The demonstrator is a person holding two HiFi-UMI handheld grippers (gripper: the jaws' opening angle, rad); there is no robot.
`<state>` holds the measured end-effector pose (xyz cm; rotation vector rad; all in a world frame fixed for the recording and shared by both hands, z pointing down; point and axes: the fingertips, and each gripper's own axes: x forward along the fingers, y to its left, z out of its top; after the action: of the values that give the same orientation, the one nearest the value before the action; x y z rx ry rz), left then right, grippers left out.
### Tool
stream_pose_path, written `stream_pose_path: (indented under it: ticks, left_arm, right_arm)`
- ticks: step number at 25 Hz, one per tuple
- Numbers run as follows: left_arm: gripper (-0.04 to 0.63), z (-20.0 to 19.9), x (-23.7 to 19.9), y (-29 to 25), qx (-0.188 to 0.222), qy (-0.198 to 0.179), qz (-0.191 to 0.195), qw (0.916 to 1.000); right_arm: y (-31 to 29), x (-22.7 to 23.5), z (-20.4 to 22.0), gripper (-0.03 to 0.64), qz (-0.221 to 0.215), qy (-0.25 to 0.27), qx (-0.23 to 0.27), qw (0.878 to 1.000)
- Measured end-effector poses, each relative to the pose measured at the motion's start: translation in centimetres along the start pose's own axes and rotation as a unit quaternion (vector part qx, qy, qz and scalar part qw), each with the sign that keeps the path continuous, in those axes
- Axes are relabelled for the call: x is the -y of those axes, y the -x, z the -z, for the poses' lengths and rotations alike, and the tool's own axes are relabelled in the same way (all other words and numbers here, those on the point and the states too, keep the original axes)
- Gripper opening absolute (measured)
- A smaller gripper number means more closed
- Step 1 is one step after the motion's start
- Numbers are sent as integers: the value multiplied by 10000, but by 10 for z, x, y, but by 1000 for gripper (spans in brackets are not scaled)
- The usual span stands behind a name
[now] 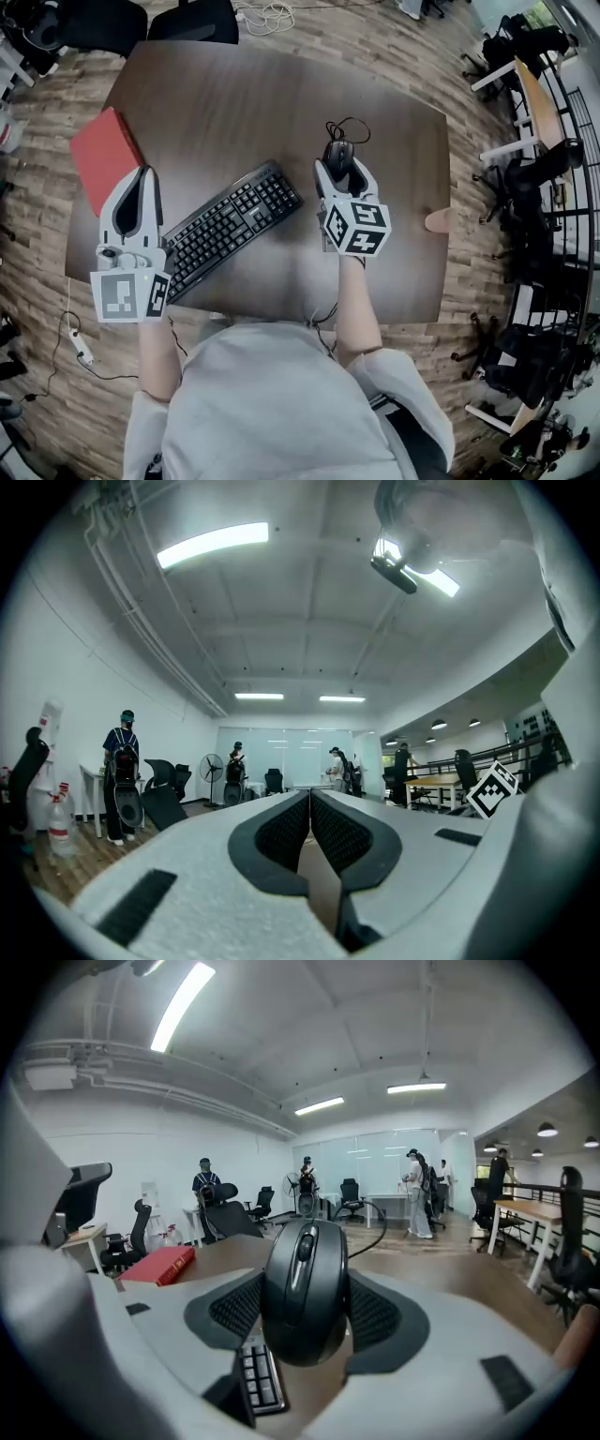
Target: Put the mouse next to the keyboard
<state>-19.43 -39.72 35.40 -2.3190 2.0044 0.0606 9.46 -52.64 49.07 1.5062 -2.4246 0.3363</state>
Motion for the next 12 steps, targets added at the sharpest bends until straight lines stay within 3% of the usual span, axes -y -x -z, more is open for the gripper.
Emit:
stream_pose_path:
  ticks: [12]
  left_arm:
    - [12,20,-15,0,-377,-6,-387,9985]
  right_arm:
    - [-56,17,79,250,-106,-10,-1270,9918]
